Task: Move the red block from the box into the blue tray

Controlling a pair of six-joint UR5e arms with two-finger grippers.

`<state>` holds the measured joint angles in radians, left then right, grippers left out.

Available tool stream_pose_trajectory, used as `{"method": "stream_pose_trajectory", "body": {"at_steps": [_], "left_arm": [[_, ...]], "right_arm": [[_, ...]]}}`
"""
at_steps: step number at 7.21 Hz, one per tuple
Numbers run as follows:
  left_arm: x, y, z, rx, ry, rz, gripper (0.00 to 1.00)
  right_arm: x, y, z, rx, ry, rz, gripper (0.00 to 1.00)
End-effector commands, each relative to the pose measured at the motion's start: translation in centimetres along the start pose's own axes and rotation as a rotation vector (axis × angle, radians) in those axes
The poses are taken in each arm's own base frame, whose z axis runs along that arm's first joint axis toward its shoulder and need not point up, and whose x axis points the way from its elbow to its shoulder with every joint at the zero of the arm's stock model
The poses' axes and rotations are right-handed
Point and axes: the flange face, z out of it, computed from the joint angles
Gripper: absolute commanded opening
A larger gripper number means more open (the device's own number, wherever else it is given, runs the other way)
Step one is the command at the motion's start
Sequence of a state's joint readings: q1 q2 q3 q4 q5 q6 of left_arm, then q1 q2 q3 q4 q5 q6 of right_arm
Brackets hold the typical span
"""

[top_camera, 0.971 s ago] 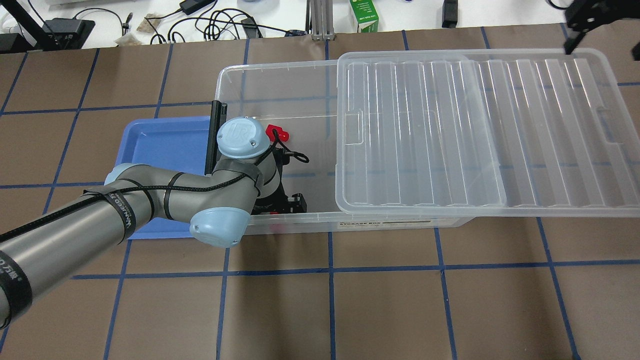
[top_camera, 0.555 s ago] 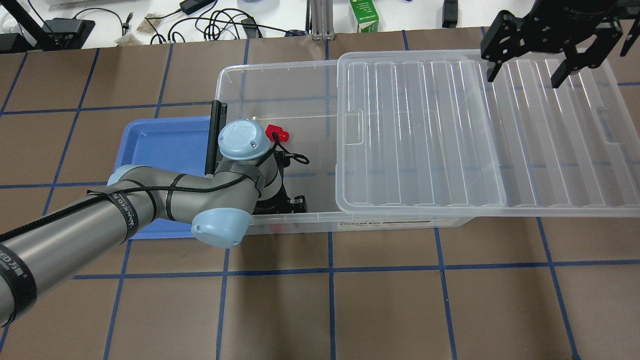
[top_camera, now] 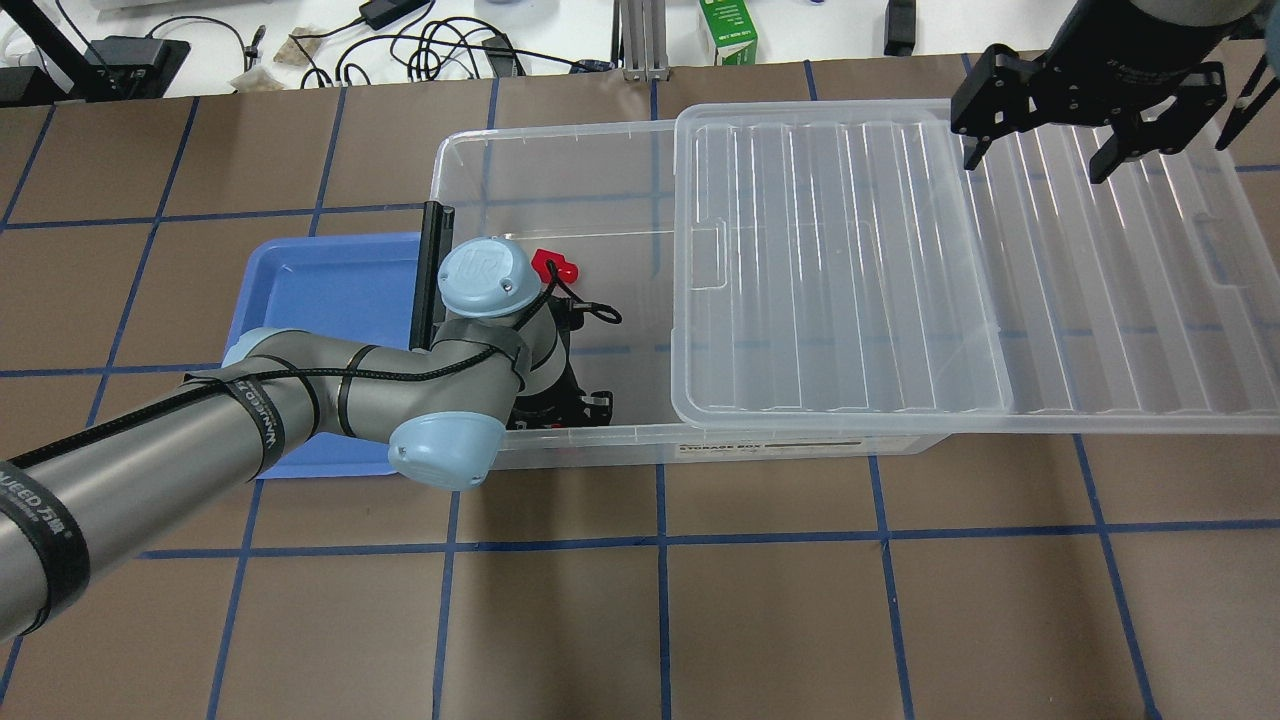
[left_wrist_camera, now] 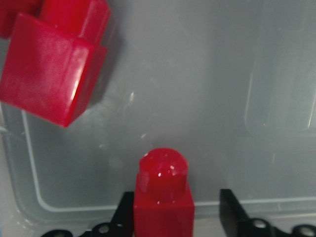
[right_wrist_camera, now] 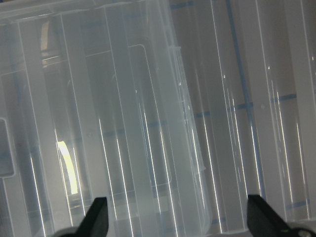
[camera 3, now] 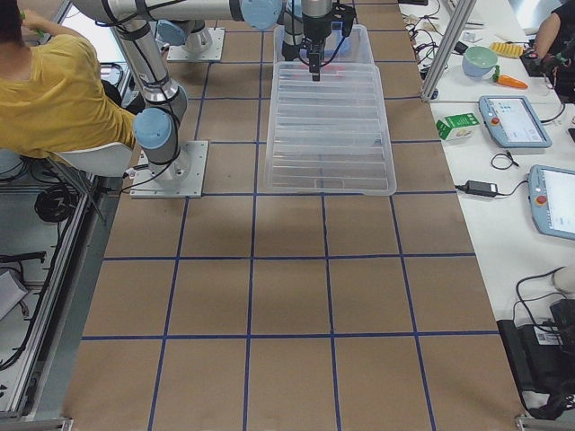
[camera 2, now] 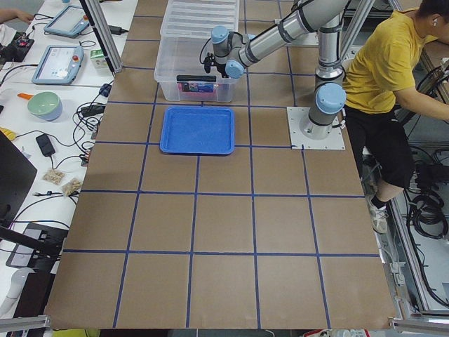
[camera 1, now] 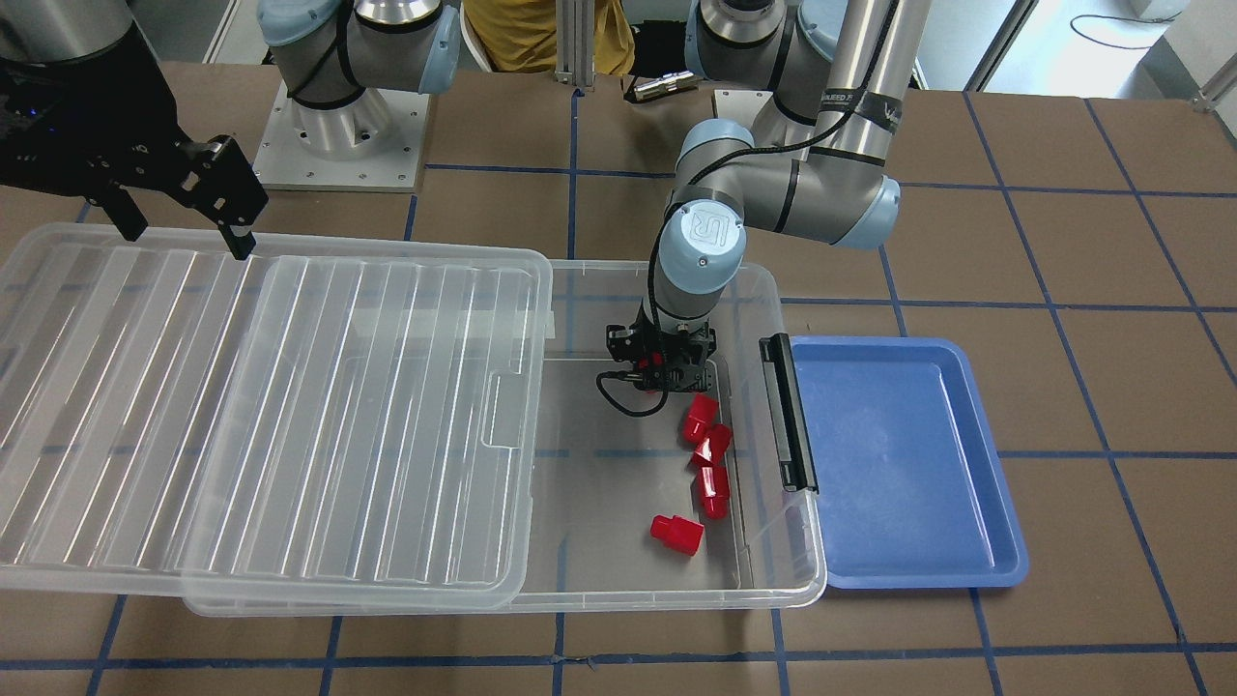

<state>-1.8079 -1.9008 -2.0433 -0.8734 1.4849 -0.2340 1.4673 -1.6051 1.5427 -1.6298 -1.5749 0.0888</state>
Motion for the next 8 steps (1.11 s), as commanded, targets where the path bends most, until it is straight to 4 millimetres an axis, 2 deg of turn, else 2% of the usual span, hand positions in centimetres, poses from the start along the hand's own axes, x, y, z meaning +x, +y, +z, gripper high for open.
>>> {"method": "stream_pose_trajectory", "body": {"at_steps": [1, 2, 3, 4, 5, 6, 7, 8], "left_arm": [[0.1, -0.5, -2.6, 0.045, 0.014, -0.002, 0.0], [0.5, -1.5, -6.5, 0.081, 0.02, -0.004, 0.0], [0.8, -2.0, -11.4, 0.053, 0.017, -0.012, 0.0], [-0.5, -2.9, -17.5, 0.024, 0.009, -0.047, 0.0], [-3.4, -3.3, -23.2, 0.009, 0.005, -0.074, 0.0], [-6.9, -2.9, -25.7, -0.016, -0.001, -0.056, 0.0], [-12.4, -4.2, -26.3, -0.006, -0.023, -0.085, 0.0], [-19.7, -5.4, -26.7, -0.002, -0.031, -0.097, 0.0]], "right_arm": [[0.0, 0.0, 0.0, 0.001, 0.0, 0.001, 1.0], [0.0, 0.0, 0.0, 0.001, 0.0, 0.001, 1.0], [0.0, 0.0, 0.0, 0.003, 0.0, -0.001, 1.0], [0.0, 0.0, 0.0, 0.003, -0.001, 0.001, 1.0], [0.0, 0.0, 0.0, 0.006, -0.001, 0.001, 1.0], [0.0, 0.0, 0.0, 0.006, -0.003, 0.001, 1.0], [0.0, 0.0, 0.0, 0.006, -0.002, 0.001, 1.0], [0.0, 0.0, 0.0, 0.006, -0.001, 0.001, 1.0]]}}
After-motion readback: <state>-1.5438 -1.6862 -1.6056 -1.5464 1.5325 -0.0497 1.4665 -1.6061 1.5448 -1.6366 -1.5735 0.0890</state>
